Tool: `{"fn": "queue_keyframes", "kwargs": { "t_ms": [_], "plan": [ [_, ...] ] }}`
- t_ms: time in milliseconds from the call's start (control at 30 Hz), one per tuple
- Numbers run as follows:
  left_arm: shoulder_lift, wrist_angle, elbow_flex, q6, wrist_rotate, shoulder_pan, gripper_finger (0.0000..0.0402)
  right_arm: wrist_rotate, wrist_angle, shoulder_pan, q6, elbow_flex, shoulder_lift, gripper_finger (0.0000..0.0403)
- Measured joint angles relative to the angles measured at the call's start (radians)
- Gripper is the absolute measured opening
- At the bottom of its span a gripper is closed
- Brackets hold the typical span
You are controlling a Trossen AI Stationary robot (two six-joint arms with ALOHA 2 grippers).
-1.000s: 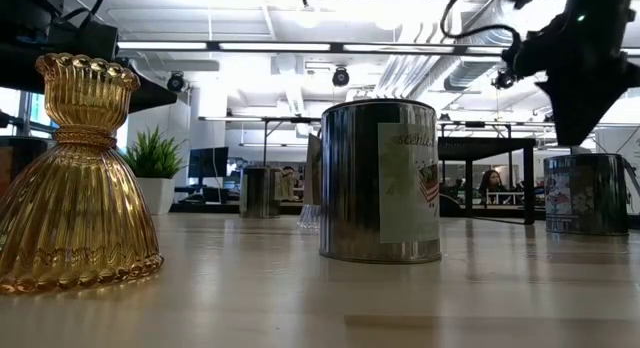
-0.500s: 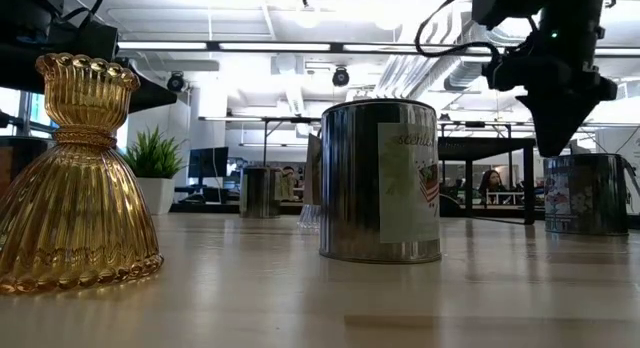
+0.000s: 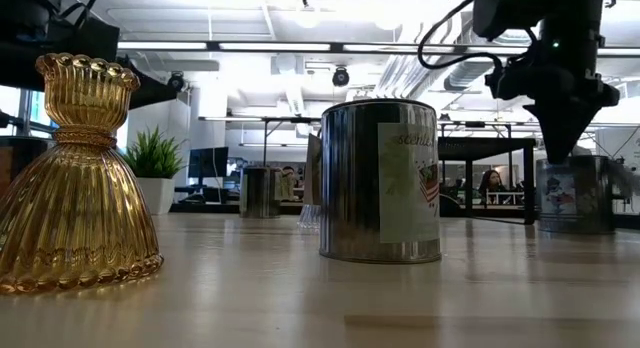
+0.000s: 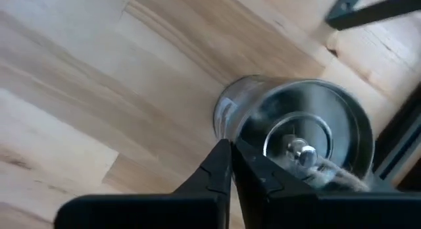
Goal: Pick & Place candle stick holders
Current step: Put the silver scented candle on the shelf
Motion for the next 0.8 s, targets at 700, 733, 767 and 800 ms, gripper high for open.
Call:
{"fn": "queue_keyframes", "kwargs": {
  "t_ms": [700,733,767,800],
  "plan": [
    [0.000,0.103,0.000,0.042,-0.033,0.000,0.0001,0.011,-0.066,-0.018,-0.282,0.559,0.003,0.0001],
    [0.000,0.112,0.000,0.042,-0.031,0.000,0.0001,0.031,-0.077,-0.033,-0.312,0.594,0.003,0.0001],
    [0.000,0.121,0.000,0.042,-0.029,0.000,0.0001,0.047,-0.085,-0.052,-0.344,0.628,0.003,0.0001],
    [0.000,0.128,0.000,0.042,-0.026,0.000,0.0001,0.061,-0.091,-0.076,-0.379,0.659,0.003,0.0001]
  ]
}}
